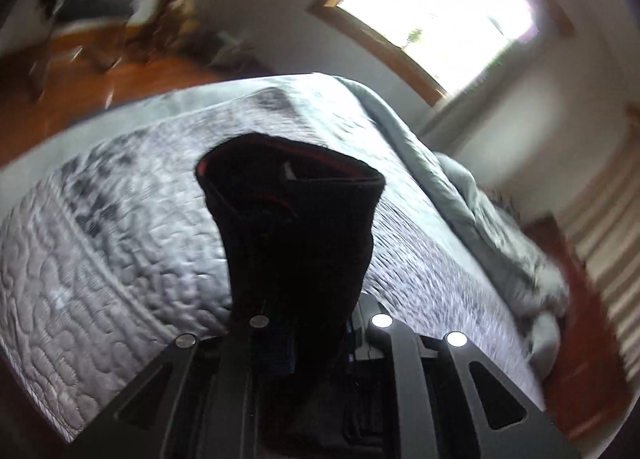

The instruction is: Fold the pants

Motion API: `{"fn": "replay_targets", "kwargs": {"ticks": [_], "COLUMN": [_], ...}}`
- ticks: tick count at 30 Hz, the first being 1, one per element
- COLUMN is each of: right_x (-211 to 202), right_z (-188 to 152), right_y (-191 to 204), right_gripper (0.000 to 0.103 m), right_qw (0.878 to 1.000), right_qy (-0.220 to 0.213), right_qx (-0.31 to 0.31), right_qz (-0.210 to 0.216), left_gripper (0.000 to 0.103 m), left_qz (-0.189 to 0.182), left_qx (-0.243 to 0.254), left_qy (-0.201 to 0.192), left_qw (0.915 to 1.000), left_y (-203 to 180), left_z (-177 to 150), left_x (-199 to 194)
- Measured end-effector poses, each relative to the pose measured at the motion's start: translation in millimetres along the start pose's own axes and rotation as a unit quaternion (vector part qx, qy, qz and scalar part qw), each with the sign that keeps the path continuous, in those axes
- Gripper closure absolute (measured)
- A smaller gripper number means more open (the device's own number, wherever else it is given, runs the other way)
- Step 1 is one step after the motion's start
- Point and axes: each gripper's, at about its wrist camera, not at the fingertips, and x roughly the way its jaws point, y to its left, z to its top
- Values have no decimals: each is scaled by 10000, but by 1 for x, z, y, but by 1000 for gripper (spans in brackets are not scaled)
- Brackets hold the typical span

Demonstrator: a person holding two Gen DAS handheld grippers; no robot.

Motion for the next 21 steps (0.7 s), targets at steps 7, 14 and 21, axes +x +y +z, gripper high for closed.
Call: {"fn": "replay_targets", "kwargs": {"ticks": [7, 14, 21], "right_x": [0, 0, 3], "right_z": [-2, -4, -5], "right_y": [0, 0, -5], "right_gripper": [20, 20, 20], "right_qw": [9999, 9998, 9998], "right_qy": [-28, -52, -60], "right_qx": [-45, -154, -128], "right_qz": [109, 135, 147], "left_gripper": [87, 87, 87], "left_qz": [-344, -390, -243], "left_qx": [1267, 2045, 2416], "left_qy": [366, 923, 1385], "left_qw": [9907, 9737, 9601], "left_y": [-82, -131, -146], "left_z": [-38, -92, -129], "left_x": [9, 38, 73]}}
